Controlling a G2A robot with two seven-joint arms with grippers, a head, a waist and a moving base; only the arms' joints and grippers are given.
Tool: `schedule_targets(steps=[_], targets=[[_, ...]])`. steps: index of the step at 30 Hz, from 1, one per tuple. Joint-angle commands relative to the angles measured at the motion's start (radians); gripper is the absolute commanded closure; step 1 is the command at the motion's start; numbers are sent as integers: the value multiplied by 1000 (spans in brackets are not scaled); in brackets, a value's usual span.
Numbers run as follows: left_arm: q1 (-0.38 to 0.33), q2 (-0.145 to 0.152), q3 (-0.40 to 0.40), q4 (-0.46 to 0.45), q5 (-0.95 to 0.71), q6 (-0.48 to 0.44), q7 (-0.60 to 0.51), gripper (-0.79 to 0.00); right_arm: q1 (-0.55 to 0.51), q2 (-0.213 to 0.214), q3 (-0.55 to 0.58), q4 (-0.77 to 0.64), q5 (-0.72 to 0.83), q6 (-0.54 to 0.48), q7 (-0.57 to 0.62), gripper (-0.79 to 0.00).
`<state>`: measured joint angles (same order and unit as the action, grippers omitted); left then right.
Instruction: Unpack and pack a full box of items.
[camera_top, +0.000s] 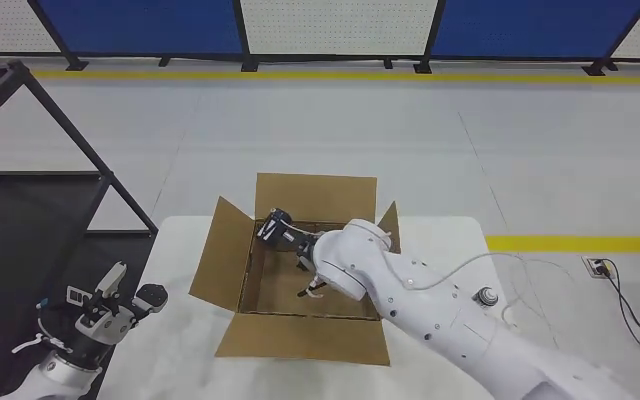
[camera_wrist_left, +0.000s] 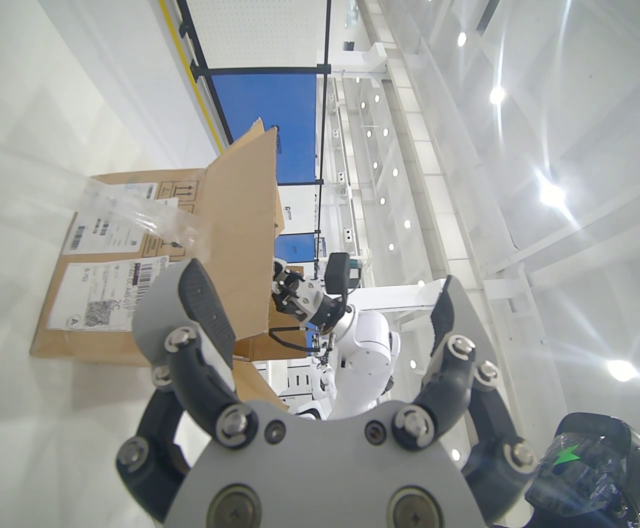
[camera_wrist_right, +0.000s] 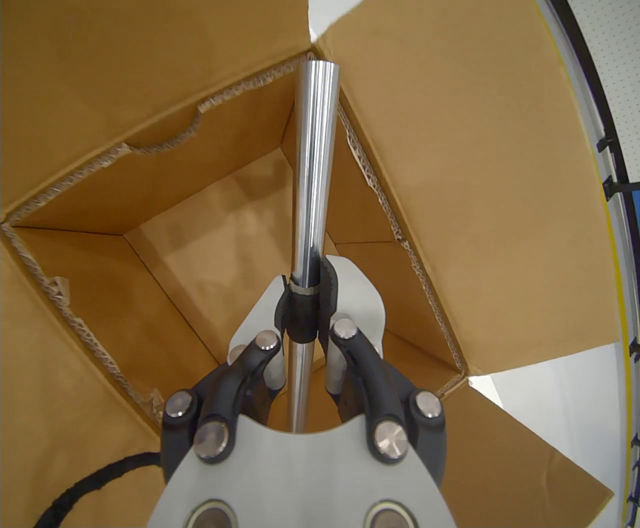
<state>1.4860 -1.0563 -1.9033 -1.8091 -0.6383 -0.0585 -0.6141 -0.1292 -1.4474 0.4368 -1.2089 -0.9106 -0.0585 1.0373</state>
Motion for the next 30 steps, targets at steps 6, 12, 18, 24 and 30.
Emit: schedule_targets(steps=[6, 12, 18, 24, 30], targets=[[0, 0, 0, 0, 0, 0, 0, -785, 10, -12, -8, 31, -5, 10, 46, 0], [0, 0, 0, 0, 0, 0, 0, -785, 10, -12, -8, 31, -5, 10, 46, 0], [0, 0, 0, 0, 0, 0, 0, -785, -12, -25, -16, 98, 17, -63, 29, 0], [0, 0, 0, 0, 0, 0, 0, -785, 6, -84, -69, 268, 17, -183, -20, 0], [0, 0, 0, 0, 0, 0, 0, -785, 24, -156, -113, 439, -4, -213, -71, 0]])
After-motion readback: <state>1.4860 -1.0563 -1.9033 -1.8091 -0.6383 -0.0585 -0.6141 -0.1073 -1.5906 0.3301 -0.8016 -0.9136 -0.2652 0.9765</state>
